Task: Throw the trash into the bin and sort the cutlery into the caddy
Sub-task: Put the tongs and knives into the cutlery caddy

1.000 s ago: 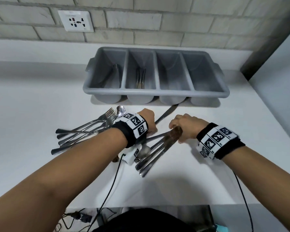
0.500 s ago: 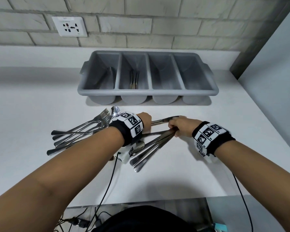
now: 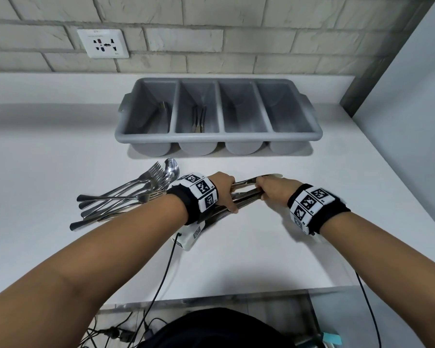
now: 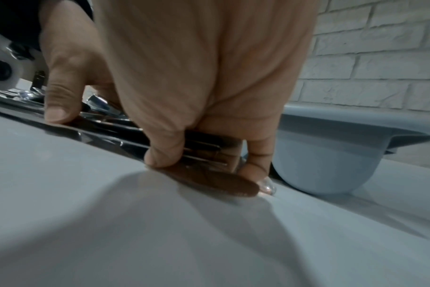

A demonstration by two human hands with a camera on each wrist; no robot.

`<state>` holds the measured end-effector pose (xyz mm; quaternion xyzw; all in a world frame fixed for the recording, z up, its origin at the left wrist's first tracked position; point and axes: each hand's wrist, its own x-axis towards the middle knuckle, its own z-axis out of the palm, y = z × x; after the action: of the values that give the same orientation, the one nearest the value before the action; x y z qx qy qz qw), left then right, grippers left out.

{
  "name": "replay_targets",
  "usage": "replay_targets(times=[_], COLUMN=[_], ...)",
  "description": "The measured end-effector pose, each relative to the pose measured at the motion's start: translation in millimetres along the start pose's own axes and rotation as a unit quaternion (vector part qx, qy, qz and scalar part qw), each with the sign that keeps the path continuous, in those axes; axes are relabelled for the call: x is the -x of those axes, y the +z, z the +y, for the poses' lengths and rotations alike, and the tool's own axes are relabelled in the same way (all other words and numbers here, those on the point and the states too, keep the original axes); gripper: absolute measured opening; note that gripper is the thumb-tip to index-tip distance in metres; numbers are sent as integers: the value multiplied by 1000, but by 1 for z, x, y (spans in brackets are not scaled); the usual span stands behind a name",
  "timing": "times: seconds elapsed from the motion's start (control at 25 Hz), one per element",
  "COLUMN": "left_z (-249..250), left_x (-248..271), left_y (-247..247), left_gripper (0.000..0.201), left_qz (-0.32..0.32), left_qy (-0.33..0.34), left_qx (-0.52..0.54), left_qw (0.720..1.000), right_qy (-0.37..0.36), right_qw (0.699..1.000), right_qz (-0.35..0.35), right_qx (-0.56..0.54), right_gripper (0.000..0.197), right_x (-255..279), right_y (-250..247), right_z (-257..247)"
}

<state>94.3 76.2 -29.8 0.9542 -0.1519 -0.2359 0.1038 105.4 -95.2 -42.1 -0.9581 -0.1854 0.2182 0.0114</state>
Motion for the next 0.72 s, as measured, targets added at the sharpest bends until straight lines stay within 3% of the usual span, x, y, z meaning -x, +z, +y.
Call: replay_targets(times=[0.12, 0.32, 0.44, 0.52, 0.64, 0.72], left_z=[3, 6, 6, 7, 7, 7], left_x=[-2, -5, -5, -2, -1, 0], left_y=[-2, -10, -5, -5, -10, -13], left_gripper=[54, 40, 21, 28, 31, 30], left_qz=[-6, -53, -74, -60, 5, 49], left_qy=[-10, -11, 21, 30, 60, 85], left_qx=[7, 38, 203, 296, 265, 286], left_qw=[1000, 998, 976, 953, 962, 953], right_qy=[13, 4, -13, -20, -15, 5], right_qw=[1000, 996, 993, 991, 984, 949], right_qz=[-3, 52, 82, 98, 180, 294], right_qx=[13, 70, 82, 85, 2, -110], right_gripper=[20, 10, 7, 8, 34, 55], right_x=[6, 14, 15, 15, 16, 22], right_y=[-6, -31, -49, -59, -74, -82], right_z=[3, 9, 10, 11, 16, 21])
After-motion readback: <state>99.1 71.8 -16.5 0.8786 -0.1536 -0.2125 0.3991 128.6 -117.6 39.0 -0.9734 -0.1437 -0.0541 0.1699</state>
